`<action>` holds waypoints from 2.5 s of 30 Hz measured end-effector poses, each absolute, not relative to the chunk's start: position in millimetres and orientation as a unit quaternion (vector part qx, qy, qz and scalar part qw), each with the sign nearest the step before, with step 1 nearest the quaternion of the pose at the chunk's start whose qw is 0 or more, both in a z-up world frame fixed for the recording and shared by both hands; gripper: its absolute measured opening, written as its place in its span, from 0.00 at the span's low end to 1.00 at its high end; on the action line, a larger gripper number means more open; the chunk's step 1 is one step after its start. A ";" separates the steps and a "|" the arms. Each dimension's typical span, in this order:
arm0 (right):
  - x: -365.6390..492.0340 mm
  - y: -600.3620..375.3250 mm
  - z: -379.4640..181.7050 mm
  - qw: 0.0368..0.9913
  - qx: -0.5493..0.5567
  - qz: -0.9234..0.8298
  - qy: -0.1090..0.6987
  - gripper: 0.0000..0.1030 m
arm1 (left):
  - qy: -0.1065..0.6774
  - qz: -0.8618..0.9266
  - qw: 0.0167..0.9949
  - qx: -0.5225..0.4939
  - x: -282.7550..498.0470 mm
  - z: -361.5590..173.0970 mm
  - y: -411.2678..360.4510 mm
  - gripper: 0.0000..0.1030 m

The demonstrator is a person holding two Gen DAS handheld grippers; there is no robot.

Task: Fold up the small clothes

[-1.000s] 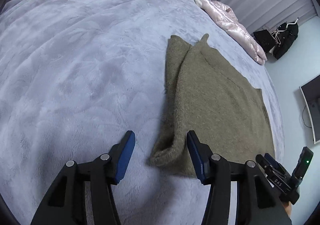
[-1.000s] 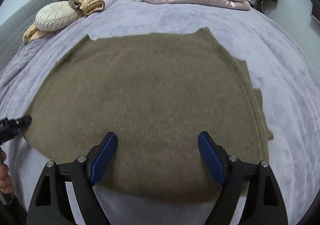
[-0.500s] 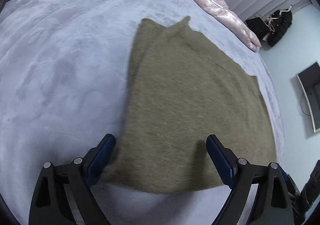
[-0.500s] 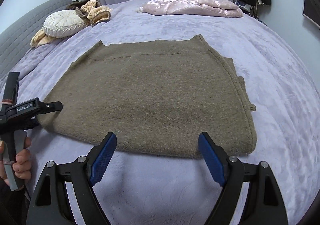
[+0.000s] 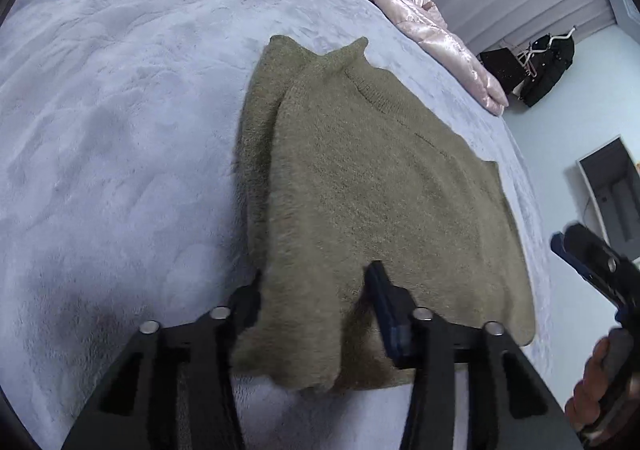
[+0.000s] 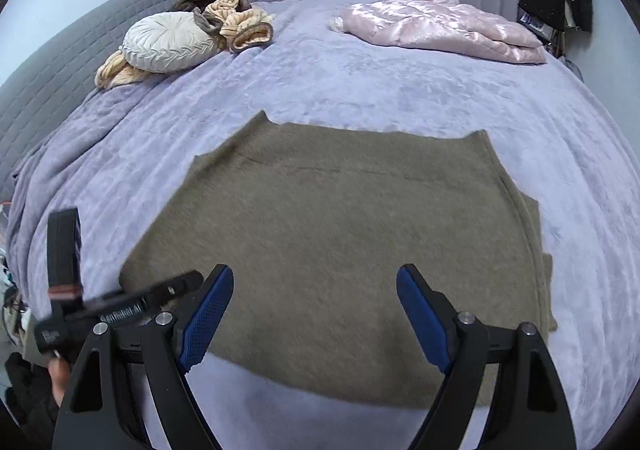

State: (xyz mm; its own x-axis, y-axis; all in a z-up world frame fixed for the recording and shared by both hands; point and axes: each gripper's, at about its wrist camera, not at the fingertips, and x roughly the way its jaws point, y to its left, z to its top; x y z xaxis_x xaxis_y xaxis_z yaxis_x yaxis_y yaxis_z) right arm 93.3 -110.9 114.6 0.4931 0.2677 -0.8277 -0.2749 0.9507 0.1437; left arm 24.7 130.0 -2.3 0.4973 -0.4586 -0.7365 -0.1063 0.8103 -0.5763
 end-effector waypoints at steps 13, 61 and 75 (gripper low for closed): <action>222.8 68.7 38.9 0.774 -0.107 0.164 0.602 0.84 | 0.458 -0.128 0.823 -0.309 17.2 -18.3 134.8 0.28; 207.4 -58.0 117.1 0.836 -0.022 0.230 0.497 0.19 | 0.474 -0.070 0.876 -0.059 23.3 77.7 -14.0 0.20; 224.5 -161.2 119.2 0.824 0.007 0.260 0.503 0.19 | 0.487 -0.089 0.867 0.059 24.6 95.0 -106.3 0.20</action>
